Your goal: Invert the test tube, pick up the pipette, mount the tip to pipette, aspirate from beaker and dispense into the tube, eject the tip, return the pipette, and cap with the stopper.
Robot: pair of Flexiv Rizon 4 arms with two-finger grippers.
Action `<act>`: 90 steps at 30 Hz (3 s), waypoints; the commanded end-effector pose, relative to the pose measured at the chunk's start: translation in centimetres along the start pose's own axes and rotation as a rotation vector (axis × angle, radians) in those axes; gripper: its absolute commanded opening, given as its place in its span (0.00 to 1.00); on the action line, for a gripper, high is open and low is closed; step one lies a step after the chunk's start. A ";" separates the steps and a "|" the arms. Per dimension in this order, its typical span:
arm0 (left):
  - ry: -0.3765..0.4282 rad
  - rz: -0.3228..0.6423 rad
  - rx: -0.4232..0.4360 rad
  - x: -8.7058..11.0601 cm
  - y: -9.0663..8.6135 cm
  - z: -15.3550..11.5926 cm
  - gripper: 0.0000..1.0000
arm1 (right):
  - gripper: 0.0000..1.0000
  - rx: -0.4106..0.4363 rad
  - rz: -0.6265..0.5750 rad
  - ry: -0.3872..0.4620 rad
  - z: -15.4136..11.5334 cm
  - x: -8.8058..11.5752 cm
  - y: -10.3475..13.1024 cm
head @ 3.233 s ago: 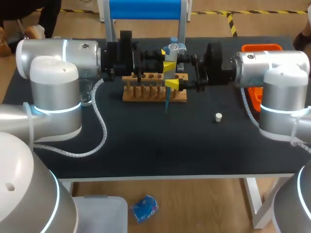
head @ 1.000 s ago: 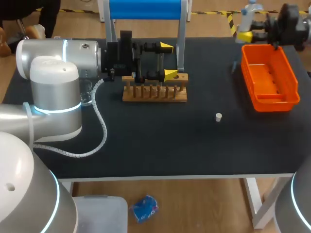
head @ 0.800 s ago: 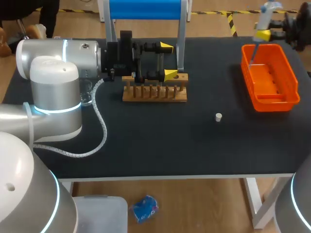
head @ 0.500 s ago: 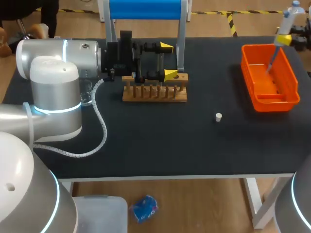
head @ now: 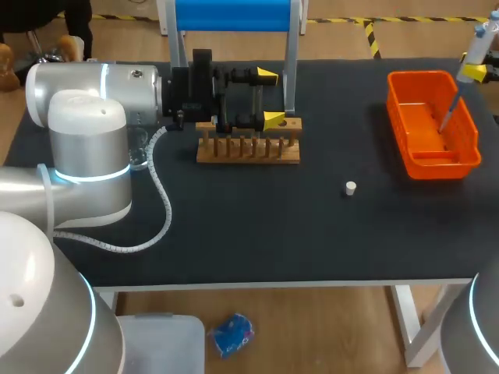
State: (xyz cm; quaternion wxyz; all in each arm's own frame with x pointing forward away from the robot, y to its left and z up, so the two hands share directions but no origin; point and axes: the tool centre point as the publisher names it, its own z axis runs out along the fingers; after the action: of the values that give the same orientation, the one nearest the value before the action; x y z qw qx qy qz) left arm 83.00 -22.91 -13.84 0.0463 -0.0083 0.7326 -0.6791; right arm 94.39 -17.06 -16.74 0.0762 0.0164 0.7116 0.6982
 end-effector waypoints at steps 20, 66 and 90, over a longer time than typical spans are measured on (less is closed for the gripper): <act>-0.003 0.001 0.001 0.0 0.1 0.1 1.00 | 0.00 -0.026 0.014 0.054 -0.5 -0.4 -1.4; 0.056 0.015 -0.085 -10.2 -6.7 16.8 1.00 | 0.00 -0.026 0.014 0.054 -0.5 -0.4 -1.4; 0.082 -0.007 -0.090 -12.3 -6.7 29.2 1.00 | 0.00 -0.026 0.014 0.054 -0.5 -0.4 -1.4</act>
State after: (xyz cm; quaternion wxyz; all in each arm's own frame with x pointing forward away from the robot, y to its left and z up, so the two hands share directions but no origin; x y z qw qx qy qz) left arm 96.92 -50.38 -8.39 0.0140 0.0136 0.7641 -0.6448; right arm 94.78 -17.47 -18.09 0.0537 0.0035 0.7038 0.7084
